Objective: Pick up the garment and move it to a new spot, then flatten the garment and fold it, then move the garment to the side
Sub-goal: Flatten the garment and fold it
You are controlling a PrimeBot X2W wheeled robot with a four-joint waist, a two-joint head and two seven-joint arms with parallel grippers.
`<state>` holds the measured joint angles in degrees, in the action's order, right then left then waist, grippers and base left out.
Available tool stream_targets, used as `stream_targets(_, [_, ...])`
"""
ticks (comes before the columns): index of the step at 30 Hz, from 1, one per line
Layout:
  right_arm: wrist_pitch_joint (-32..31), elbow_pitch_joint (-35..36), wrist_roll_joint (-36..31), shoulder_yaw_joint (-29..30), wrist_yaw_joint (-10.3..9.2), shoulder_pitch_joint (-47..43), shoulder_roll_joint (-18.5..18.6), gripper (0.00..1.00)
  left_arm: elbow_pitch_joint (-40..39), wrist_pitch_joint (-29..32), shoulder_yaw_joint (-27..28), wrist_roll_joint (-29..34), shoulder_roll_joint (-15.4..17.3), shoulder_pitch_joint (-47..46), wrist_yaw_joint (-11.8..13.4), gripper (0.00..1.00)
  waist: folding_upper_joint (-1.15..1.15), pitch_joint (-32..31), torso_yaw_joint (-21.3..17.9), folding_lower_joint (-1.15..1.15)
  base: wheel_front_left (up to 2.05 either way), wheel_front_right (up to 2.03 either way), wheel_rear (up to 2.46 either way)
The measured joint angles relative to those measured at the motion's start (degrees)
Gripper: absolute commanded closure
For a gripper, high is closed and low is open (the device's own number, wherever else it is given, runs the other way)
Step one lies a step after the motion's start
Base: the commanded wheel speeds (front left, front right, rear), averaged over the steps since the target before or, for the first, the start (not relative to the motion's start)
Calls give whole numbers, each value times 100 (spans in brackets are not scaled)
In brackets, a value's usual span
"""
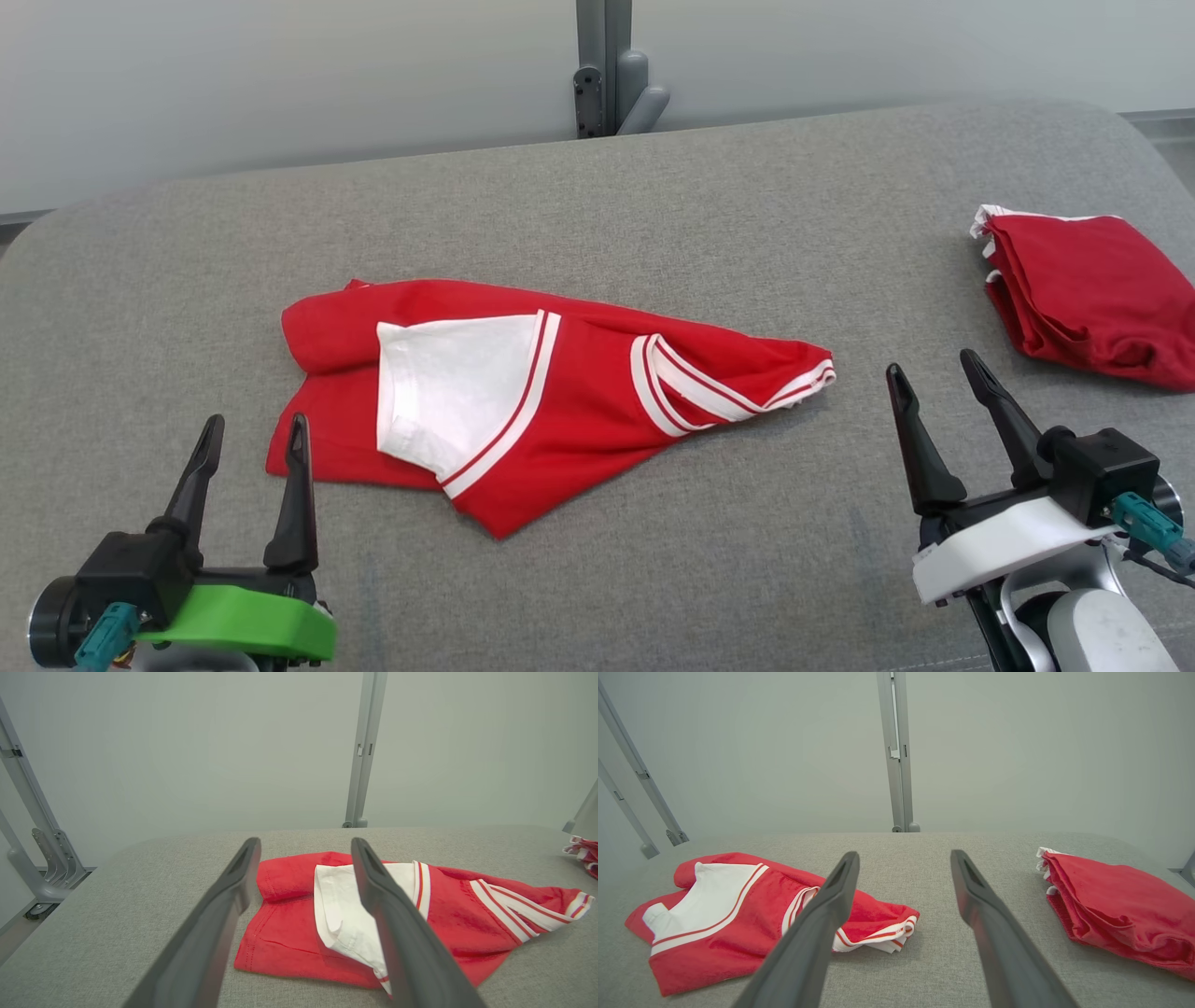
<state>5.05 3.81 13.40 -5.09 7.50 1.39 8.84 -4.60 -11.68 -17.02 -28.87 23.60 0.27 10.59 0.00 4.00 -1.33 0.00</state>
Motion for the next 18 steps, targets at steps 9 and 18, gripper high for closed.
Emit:
stream_targets(9, [-7, 1, 2, -4, 0, 7, 4, 0, 26, -7, -40, -1, 0, -19, 2, 0, 0, 29, 40, 0, 0, 0, 0])
stream_targets(18, [-172, -86, 64, -544, 0, 524, 236, 0, 27, -24, -141, 25, -33, -326, -63, 0, 0, 193, 262, 0, 0, 0, 0])
